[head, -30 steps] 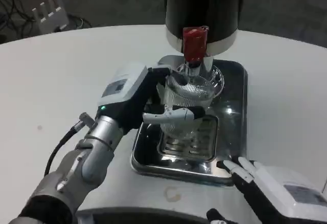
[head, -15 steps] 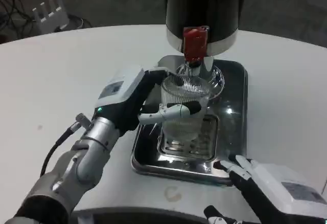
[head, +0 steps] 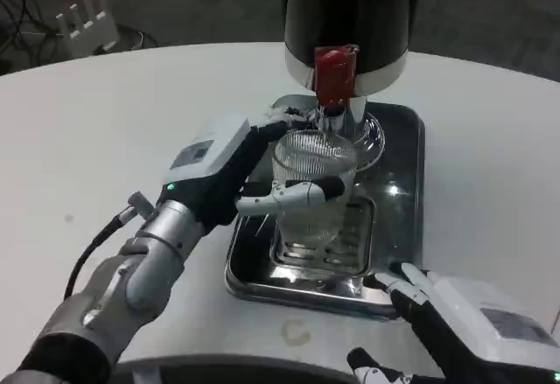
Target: Grasp the cup under the faucet to collect the drink, then remove the cup.
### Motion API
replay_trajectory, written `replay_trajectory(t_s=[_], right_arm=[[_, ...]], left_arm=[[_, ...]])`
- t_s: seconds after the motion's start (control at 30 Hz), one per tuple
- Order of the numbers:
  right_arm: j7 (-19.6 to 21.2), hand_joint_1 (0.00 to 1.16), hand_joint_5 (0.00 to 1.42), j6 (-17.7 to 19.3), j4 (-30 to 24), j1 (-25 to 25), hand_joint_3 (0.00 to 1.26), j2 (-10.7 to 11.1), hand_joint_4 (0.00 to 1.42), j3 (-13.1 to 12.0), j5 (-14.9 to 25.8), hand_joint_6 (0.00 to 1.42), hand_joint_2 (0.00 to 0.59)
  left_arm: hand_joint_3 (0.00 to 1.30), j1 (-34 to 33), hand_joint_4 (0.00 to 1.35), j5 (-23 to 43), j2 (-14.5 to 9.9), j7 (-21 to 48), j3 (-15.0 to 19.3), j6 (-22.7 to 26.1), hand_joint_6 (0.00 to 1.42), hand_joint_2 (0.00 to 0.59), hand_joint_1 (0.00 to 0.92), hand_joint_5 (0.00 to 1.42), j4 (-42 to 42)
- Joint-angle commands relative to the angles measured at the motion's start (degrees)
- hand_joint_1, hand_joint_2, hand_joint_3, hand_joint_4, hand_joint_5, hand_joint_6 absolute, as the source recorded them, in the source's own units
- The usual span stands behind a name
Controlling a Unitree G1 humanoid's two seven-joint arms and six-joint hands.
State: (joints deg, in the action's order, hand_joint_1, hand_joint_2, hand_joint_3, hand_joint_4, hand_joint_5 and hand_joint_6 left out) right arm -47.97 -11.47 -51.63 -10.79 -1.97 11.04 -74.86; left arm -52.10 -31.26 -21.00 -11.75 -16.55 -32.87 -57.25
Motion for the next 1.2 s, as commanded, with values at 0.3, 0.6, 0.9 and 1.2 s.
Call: replay_trajectory(t_s=[0.3, 0.6, 0.9, 1.2], right_arm=[[-0.5, 0.39, 0.00, -0.8, -0.2, -0.2, 0.13, 0.4, 0.00, -0.1, 0.6, 0.02, 0.438], [-0.5, 0.39, 0.00, -1.1, -0.8, -1.1, 0.13, 0.3, 0.00, 0.2, 0.8, 0.02, 0.438], [-0.2, 0.39, 0.00, -1.2, -1.0, -1.5, 0.14, 0.4, 0.00, -0.1, 1.3, 0.02, 0.438], [-0.2, 0.39, 0.00, -1.4, -1.1, -1.7, 0.15, 0.4, 0.00, -0.2, 1.6, 0.02, 0.438]], left_arm=[[0.10, -1.0, 0.00, 1.9, -0.4, 4.9, -0.1, -1.1, 0.20, 0.057, 0.121, 0.10, 2.4], [0.08, 1.1, 0.00, 3.3, -0.6, 5.9, 1.0, -1.9, 0.18, 0.057, 0.121, 0.08, 8.0], [0.13, 8.4, 0.00, 7.7, -3.8, 9.9, 5.0, -1.4, 0.19, 0.056, 0.121, 0.09, 20.6], [0.26, 15.5, 0.18, 12.0, -5.1, 12.5, 9.9, -0.6, 0.41, 0.056, 0.121, 0.27, 30.9]])
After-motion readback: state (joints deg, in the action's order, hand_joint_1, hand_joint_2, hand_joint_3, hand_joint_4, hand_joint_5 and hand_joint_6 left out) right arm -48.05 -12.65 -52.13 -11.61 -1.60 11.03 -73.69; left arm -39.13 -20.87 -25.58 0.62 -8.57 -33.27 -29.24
